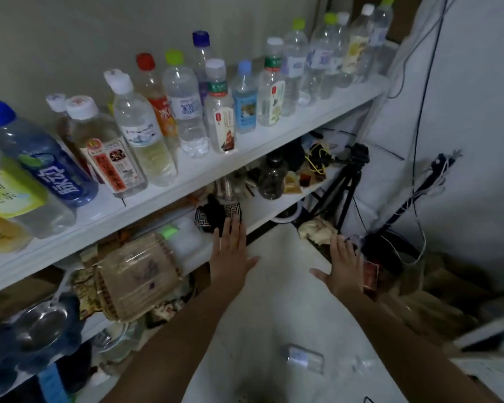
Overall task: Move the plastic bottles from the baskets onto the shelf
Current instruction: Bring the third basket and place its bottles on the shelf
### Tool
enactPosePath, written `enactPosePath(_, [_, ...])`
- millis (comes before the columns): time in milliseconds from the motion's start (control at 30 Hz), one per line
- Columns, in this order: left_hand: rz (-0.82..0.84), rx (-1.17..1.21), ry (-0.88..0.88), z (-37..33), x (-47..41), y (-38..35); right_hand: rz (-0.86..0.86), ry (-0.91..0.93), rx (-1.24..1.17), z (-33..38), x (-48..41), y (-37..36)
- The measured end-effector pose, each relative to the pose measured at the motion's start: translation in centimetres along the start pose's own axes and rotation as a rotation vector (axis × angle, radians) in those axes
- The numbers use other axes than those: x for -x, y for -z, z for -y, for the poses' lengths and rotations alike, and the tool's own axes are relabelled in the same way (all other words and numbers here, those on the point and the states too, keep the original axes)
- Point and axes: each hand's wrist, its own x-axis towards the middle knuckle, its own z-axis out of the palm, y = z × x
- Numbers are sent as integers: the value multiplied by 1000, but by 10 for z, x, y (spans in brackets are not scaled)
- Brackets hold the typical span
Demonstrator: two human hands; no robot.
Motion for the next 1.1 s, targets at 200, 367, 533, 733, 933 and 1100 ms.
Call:
enactPosePath(200, [-14, -20, -14, -38, 26, -124, 52, -69, -20, -67, 25, -132])
enactPosePath(367, [4, 0, -43, -86, 45, -289, 77, -133, 12, -134, 17, -282])
enactPosePath(533, [-55, -29, -95, -128, 32, -451, 102, -64, 27, -192, -9, -437])
enactPosePath(733, [-110, 25, -139, -160, 2, -573, 431, 360, 237, -248, -12, -588])
enactPosePath(933, [-127, -45, -200, -170, 20, -630, 467, 307, 234, -249, 9, -647])
enactPosePath(1100, [-124, -16, -237, -185, 26, -639, 443, 233, 198, -243, 15, -656])
